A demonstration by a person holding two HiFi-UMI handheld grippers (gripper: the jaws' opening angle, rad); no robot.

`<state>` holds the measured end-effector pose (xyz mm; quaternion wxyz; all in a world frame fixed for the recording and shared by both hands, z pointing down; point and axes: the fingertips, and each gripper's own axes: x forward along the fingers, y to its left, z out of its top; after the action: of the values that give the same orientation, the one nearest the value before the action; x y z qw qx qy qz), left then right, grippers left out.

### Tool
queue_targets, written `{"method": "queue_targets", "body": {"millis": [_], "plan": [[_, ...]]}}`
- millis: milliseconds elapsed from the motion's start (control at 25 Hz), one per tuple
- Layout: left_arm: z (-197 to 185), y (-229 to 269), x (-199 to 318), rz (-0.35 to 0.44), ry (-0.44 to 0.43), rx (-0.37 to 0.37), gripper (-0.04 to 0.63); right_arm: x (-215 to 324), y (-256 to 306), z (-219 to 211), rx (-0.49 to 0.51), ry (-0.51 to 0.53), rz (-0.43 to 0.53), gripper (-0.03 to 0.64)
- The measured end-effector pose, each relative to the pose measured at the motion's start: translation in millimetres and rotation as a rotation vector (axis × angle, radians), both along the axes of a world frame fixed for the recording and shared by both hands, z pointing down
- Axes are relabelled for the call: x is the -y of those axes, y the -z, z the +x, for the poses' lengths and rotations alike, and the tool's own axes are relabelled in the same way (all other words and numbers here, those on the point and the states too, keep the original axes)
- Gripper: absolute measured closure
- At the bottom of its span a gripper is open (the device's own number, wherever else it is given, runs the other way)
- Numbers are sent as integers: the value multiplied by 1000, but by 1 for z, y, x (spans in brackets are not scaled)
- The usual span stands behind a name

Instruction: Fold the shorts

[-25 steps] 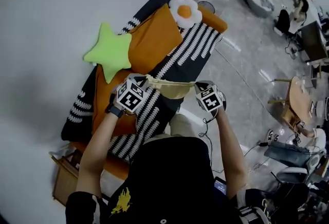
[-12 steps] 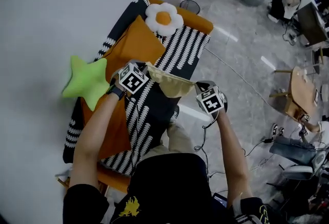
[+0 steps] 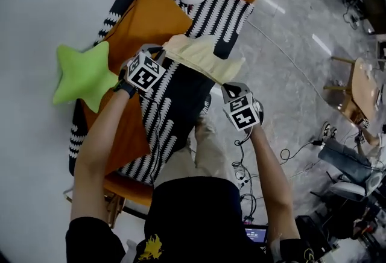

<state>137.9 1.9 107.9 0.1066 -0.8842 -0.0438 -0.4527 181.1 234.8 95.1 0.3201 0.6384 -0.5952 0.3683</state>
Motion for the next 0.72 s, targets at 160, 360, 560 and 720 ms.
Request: {"method": "queue_targets", "body": {"millis": [160, 360, 560, 720], "plan": [[-66, -105, 7, 35, 4, 27, 557, 7, -105, -64, 48, 43, -60, 601], [-164, -241, -10, 30, 61, 145, 557, -8, -224, -152, 159, 81, -143, 601], [-270, -339, 6, 15, 209, 233, 558, -7, -310, -272, 244, 191, -211, 601], [-310, -364, 4, 2, 257, 241, 465, -8, -333, -339, 304, 227, -217, 601]]}}
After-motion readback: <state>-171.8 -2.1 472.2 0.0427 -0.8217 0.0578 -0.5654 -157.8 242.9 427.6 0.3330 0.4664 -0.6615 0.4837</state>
